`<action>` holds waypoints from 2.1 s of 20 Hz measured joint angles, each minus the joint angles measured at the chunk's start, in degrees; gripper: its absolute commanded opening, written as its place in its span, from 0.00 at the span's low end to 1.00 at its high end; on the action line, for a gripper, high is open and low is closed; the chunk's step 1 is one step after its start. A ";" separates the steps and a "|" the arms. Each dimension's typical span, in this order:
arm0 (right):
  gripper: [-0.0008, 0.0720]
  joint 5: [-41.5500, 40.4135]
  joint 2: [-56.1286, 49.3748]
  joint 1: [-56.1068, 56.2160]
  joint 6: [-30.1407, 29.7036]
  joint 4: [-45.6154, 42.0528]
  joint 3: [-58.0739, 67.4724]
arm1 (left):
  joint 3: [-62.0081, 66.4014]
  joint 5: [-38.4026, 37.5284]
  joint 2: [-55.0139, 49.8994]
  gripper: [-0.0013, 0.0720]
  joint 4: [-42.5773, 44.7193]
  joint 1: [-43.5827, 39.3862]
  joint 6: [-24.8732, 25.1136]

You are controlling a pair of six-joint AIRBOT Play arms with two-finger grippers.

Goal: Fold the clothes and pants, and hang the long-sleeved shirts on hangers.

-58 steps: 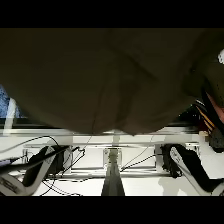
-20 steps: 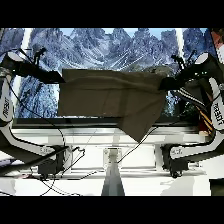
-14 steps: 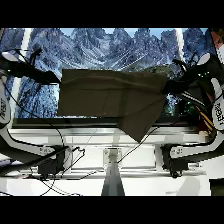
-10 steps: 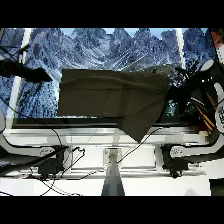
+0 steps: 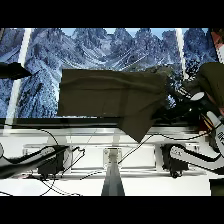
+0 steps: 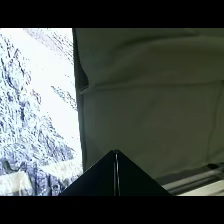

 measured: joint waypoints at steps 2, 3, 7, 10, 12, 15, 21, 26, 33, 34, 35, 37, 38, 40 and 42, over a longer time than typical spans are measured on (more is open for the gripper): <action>0.49 -1.68 0.55 1.57 -1.53 1.60 -2.95 | -1.75 -0.74 1.07 0.04 0.00 0.22 -0.94; 0.45 -2.29 0.72 2.51 -2.25 2.56 -3.87 | -3.30 -0.66 1.75 0.04 -0.07 0.26 -1.14; 0.43 -3.65 1.07 5.92 -5.33 5.14 -5.64 | -13.90 2.82 6.05 0.04 -0.17 2.03 -1.70; 0.10 -5.40 1.11 7.10 -8.87 8.33 -5.92 | -21.73 4.20 8.15 0.16 0.31 5.97 -2.05; 0.03 -4.72 1.14 7.41 -11.19 11.10 -5.42 | -26.58 4.55 8.59 0.64 0.98 8.90 -1.77; 0.03 -4.55 1.38 7.65 -13.11 13.07 -4.09 | -33.00 5.75 8.81 0.65 1.33 11.47 -0.70; 0.03 -9.05 6.34 9.33 -13.92 14.25 -2.86 | -41.94 9.46 8.87 0.65 1.51 12.79 1.95; 0.03 -15.52 11.08 14.05 -12.00 14.47 -2.69 | -47.91 14.58 8.87 0.65 0.72 12.94 4.24; 0.03 -19.34 12.37 17.40 -11.30 14.64 -2.64 | -50.77 19.23 4.35 0.64 -6.12 11.61 5.11; 0.03 -19.54 12.41 17.53 -11.28 14.64 -2.64 | -50.88 19.45 2.97 0.63 -7.34 10.73 5.44; 0.03 -19.74 12.44 17.64 -11.26 14.67 -2.67 | -50.93 20.06 1.79 0.47 -8.41 9.94 5.75; 0.03 -20.11 12.48 17.75 -11.19 14.64 -2.62 | -50.99 23.85 -0.37 0.03 -10.84 8.39 6.75; 0.03 -20.15 12.50 17.77 -11.19 14.64 -2.40 | -50.86 24.90 -1.01 0.04 -12.00 7.98 7.76; 0.03 -20.17 12.66 17.81 -11.19 14.40 -1.49 | -50.07 26.51 -1.86 0.04 -14.84 7.28 9.94; 0.03 -19.65 13.51 17.81 -11.13 13.25 0.20 | -48.41 25.14 -2.27 0.04 -15.63 6.97 12.22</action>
